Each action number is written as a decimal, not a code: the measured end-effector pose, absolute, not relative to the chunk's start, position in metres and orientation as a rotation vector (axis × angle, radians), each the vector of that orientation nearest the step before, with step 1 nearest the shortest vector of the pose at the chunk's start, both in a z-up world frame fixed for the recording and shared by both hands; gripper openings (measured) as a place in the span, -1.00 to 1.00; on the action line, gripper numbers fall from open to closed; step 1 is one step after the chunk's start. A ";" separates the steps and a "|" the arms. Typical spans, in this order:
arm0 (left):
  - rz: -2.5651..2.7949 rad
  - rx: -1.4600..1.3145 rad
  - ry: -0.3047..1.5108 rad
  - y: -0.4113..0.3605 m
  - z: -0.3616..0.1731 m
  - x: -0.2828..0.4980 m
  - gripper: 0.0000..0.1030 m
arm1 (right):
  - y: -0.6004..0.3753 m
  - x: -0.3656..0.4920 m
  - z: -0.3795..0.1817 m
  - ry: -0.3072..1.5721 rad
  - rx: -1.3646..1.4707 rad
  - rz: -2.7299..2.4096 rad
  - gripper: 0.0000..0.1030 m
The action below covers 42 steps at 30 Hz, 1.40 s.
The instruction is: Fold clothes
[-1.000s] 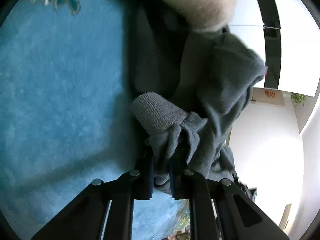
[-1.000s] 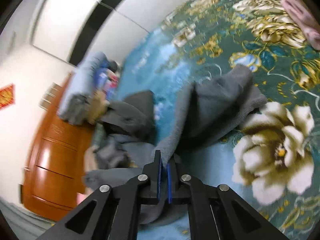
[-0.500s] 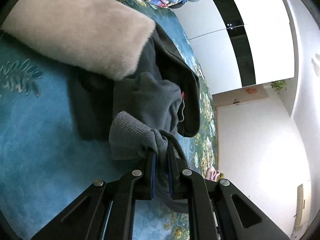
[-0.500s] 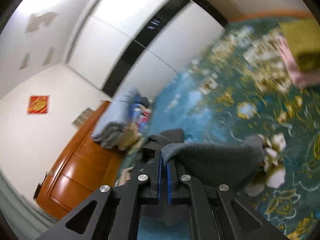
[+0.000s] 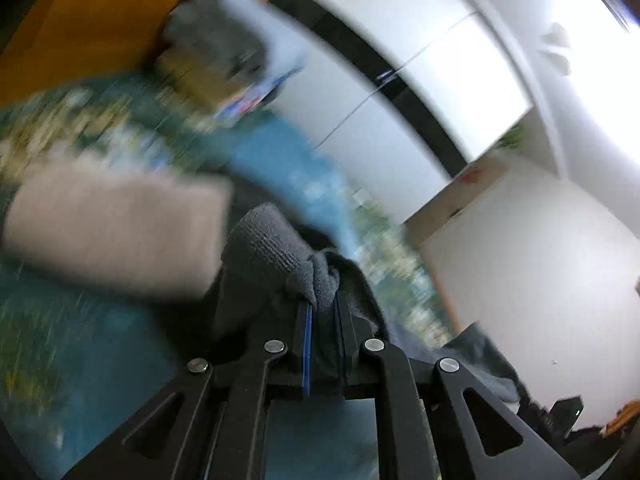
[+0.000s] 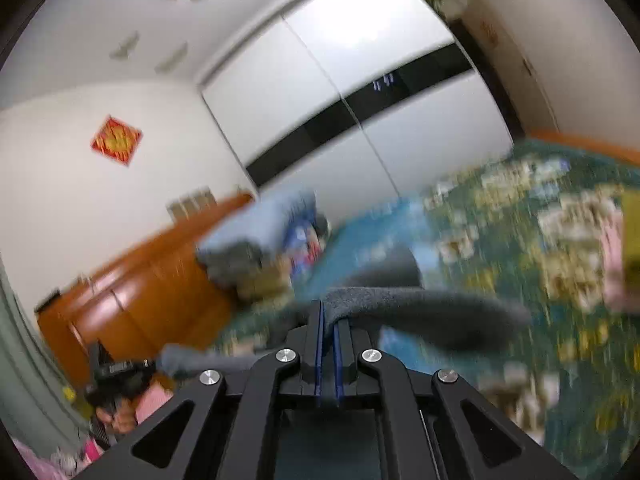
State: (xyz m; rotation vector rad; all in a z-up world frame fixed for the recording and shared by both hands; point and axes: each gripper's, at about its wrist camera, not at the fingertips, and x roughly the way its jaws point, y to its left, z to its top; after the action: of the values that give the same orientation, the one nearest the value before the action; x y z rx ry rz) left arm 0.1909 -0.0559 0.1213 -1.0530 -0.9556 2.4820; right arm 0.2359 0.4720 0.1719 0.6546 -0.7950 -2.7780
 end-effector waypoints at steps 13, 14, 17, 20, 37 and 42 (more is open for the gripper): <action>2.223 -1.625 -1.326 -0.072 -0.015 0.195 -0.82 | 0.483 0.261 -0.014 -1.340 1.184 -2.475 -0.83; 2.221 -1.630 -1.328 -0.076 -0.019 0.199 -0.82 | 0.483 0.264 -0.010 -1.315 1.183 -2.470 -0.81; 2.196 -1.654 -1.368 -0.081 -0.028 0.200 -0.82 | 0.488 0.274 -0.001 -1.240 1.178 -2.503 -0.37; 2.166 -1.673 -1.430 -0.079 -0.037 0.203 -0.82 | 0.511 0.281 0.000 -1.297 1.167 -2.532 0.08; 2.185 -1.762 -1.509 -0.069 -0.038 0.193 -0.82 | 0.630 0.127 -0.037 -1.715 1.159 -2.489 -0.03; 2.202 -1.790 -1.500 -0.067 -0.032 0.188 -0.82 | 0.626 0.106 -0.047 -1.694 1.230 -2.471 -0.82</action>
State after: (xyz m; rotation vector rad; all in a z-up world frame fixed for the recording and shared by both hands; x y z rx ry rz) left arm 0.1885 -0.0674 -0.0324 -1.7897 -1.5001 2.2022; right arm 0.1061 0.6259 -0.0466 1.2302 -1.6940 -2.4714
